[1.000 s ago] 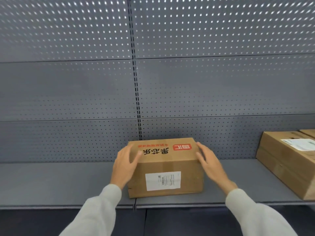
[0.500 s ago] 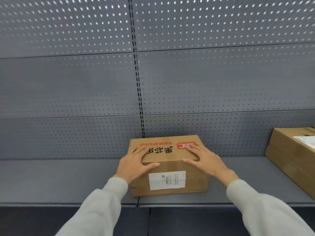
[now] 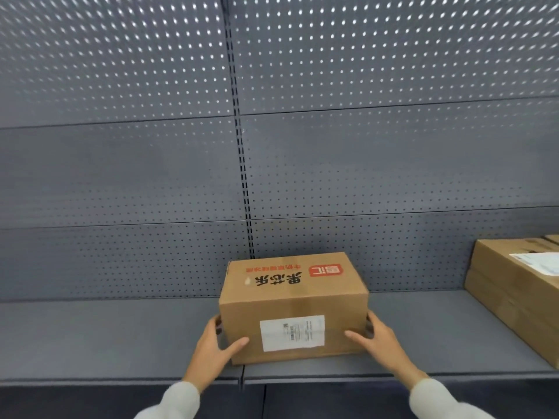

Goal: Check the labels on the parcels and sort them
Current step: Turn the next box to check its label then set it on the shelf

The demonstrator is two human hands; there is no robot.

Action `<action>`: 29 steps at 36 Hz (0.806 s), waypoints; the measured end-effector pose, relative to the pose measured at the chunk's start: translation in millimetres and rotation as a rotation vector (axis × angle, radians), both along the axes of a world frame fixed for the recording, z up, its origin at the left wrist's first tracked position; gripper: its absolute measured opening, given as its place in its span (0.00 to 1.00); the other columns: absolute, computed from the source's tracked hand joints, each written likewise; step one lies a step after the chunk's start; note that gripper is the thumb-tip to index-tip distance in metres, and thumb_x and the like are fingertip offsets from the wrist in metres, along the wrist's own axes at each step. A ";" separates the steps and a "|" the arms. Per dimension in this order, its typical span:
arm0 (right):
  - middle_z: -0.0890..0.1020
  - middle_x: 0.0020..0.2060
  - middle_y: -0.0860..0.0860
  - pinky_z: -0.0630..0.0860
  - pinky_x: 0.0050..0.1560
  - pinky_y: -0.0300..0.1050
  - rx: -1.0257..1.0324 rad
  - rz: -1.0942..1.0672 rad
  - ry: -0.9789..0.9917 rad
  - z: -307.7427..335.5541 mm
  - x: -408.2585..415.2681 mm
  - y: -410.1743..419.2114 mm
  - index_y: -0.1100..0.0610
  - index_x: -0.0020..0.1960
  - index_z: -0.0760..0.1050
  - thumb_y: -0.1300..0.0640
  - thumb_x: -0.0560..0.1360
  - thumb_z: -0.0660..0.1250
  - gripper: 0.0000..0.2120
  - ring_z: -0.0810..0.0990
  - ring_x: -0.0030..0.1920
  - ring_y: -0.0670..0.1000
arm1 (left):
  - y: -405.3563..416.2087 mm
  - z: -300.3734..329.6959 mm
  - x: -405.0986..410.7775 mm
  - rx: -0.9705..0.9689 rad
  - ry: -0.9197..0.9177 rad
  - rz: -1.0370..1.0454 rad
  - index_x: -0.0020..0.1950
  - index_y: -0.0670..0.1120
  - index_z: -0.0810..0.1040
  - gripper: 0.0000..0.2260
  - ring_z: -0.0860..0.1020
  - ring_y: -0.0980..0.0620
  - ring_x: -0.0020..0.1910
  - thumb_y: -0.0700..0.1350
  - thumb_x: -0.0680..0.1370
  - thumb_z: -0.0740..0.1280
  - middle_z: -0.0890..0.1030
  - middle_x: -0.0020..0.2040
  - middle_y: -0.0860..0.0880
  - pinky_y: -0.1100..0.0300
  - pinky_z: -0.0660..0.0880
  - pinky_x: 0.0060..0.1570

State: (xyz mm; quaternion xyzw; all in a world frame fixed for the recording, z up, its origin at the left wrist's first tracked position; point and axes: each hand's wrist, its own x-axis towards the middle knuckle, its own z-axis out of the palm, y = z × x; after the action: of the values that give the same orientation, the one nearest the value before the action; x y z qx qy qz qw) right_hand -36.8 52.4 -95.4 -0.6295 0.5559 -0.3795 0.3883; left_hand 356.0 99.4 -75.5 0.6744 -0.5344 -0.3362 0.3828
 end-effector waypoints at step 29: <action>0.85 0.47 0.46 0.76 0.46 0.44 -0.116 -0.350 -0.025 94.2 57.6 46.3 0.53 0.54 0.83 0.37 0.71 0.74 0.21 0.82 0.49 0.48 | 26.6 66.8 30.8 -0.319 0.341 0.110 0.66 0.50 0.72 0.16 0.77 0.50 0.62 0.50 0.81 0.71 0.78 0.63 0.49 0.55 0.74 0.56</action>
State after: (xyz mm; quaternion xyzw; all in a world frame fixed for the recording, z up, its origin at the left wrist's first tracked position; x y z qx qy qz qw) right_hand 20.9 98.7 -1.2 -0.5397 0.6293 -0.4804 0.2861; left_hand 386.8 126.0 -8.7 0.5670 -0.4707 -0.3354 0.5868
